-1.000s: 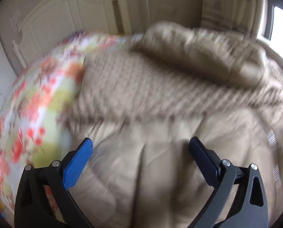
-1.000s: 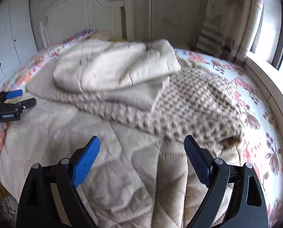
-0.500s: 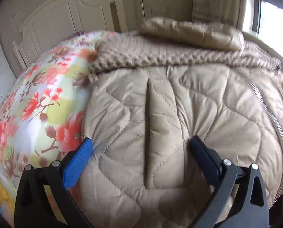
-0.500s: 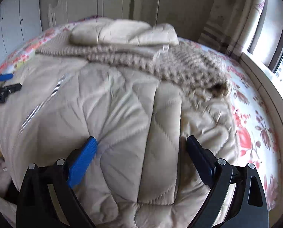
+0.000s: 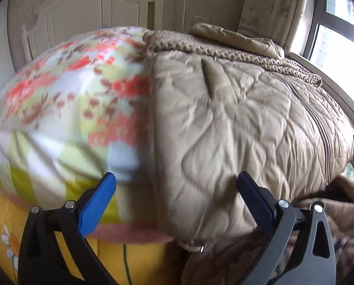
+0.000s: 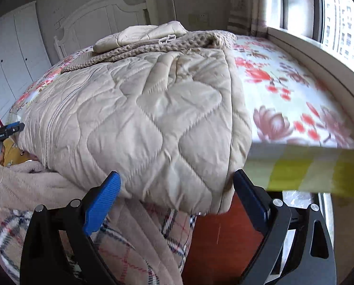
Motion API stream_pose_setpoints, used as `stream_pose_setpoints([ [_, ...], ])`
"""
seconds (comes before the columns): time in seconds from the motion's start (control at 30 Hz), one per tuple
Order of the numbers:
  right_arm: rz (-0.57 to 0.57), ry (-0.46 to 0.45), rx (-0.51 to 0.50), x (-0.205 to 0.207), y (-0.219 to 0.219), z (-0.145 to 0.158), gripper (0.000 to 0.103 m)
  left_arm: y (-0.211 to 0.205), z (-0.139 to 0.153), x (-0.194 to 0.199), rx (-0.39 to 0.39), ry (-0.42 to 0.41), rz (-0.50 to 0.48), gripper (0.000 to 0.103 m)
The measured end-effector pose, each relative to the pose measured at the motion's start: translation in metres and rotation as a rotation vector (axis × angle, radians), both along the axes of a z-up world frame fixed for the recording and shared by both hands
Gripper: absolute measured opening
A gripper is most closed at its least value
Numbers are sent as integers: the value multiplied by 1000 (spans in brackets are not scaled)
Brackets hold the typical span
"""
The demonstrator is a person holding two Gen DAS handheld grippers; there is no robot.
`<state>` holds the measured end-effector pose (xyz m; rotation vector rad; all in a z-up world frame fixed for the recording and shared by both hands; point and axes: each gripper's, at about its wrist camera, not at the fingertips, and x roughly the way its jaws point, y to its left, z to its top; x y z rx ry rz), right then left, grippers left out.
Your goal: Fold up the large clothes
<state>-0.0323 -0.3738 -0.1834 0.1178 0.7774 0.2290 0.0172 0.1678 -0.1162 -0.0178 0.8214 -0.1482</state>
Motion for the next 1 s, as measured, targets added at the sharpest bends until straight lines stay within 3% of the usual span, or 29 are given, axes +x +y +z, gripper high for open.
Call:
stream_pose_setpoints([
  [0.1,-11,7,129,3,-13,-11,91,8,-9,-6,-48,-8,1,101],
  [0.23,-54,-7,173,9,-27,-15,91,16,-18,-3,-122,6,7,101],
  [0.33,-95,-3,200,11,-40,-18,91,17,-20,-3,-132,1,1,101],
  [0.47,-66,3,278,19,-45,-27,90,14,-22,-1,-135,-3,-6,101],
  [0.5,-53,4,295,22,-43,-29,83,13,-22,-1,-140,1,-12,101],
  [0.63,-17,16,269,28,-28,-35,64,5,-19,-7,-208,21,-115,100],
  [0.7,-5,18,260,27,-26,-36,59,0,-16,-9,-219,12,-144,92],
  [0.97,-23,10,299,32,-35,-41,60,13,-25,12,-347,36,-82,92],
  [1.0,-19,5,303,32,-35,-41,59,12,-25,13,-351,44,-84,88],
])
